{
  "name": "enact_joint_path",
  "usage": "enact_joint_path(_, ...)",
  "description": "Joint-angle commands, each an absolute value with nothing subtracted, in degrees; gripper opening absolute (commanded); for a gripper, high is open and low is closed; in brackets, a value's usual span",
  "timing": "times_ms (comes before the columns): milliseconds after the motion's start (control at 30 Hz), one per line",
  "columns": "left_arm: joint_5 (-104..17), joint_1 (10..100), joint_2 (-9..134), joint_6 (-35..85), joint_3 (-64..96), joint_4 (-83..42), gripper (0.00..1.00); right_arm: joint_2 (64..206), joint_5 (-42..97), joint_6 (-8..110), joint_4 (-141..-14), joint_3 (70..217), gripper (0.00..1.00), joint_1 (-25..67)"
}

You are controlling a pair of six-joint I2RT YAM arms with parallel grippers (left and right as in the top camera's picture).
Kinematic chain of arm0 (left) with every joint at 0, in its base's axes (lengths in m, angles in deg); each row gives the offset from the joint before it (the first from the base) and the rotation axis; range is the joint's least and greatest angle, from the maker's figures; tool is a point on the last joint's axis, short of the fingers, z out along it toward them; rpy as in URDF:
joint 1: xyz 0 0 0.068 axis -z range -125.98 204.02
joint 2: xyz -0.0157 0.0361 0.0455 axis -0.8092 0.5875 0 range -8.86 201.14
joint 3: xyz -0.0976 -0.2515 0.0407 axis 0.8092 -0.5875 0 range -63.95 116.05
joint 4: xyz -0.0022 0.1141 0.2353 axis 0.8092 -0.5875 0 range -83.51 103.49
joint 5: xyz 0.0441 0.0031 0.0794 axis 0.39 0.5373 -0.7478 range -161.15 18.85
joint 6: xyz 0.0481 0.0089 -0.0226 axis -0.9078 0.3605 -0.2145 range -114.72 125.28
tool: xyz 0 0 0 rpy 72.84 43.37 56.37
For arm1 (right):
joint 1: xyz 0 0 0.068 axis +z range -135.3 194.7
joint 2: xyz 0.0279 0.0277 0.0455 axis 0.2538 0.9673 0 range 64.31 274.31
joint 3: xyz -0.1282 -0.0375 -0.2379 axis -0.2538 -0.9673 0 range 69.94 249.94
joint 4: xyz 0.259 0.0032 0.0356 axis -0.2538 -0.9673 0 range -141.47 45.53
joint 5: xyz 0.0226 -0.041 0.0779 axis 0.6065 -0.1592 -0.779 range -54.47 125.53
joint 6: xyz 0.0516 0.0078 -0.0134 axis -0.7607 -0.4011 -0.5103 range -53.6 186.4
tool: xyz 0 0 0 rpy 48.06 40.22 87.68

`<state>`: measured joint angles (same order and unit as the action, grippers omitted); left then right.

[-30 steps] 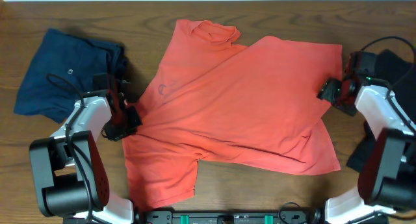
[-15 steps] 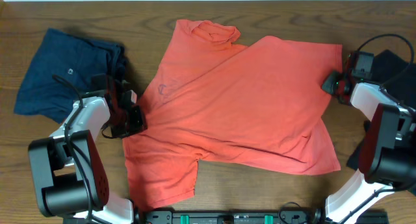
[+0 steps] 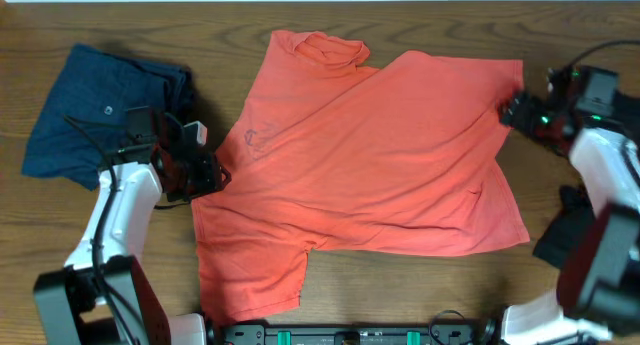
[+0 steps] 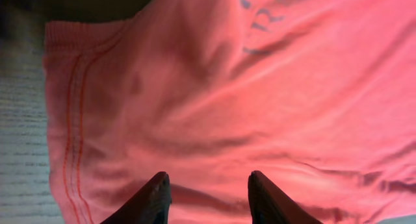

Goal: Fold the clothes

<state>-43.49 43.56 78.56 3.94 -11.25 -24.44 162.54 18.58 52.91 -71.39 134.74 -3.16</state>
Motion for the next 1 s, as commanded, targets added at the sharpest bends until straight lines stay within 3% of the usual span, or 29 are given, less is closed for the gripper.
enact_joint_path(0, -39.29, 43.50, 75.71, 3.35, -10.46, -24.57, 0.41, 155.42, 17.70, 55.97, -84.02, 135.55, 0.64, -4.43)
enact_joint_path(33, -38.51, 43.50, 75.08, 3.35, -10.46, -24.57, 0.42, 154.32, 19.21, 55.73, -89.72, 135.46, 0.57, -4.50)
enact_joint_path(167, -37.04, 43.50, 72.33, 3.33, -10.46, -24.57, 0.42, 153.84, 26.62, 55.70, -102.71, 133.38, 0.56, -4.43)
enact_joint_path(367, -37.02, 45.35, 69.51, 1.19, -10.46, -24.61, 0.43, 154.32, 33.09, 47.51, -96.00, 122.65, 0.64, -4.54)
enact_joint_path(533, -35.67, 49.35, 69.18, 1.27, -10.46, -24.83, 0.70, 154.59, 30.07, 46.74, -83.34, 115.48, 0.66, -4.76)
enact_joint_path(600, -35.38, 50.10, 69.14, 1.25, -10.46, -24.31, 0.93, 154.59, 29.50, 46.74, -81.64, 114.70, 0.66, -4.78)
enact_joint_path(633, -35.51, 50.23, 69.14, 1.25, -10.46, -24.02, 1.00, 154.59, 29.50, 46.74, -81.40, 114.65, 0.65, -4.76)
enact_joint_path(800, -39.34, 50.25, 69.75, 0.79, -10.48, -23.94, 0.98, 154.59, 29.48, 46.72, -81.57, 114.11, 0.49, -4.74)
enact_joint_path(900, -41.90, 50.25, 70.60, 0.79, -11.09, -23.85, 0.98, 154.59, 29.72, 46.65, -81.77, 112.84, 0.30, -4.83)
enact_joint_path(967, -42.73, 50.25, 71.74, 0.81, -11.62, -23.78, 0.98, 154.59, 30.64, 45.67, -81.70, 112.14, 0.29, -5.04)
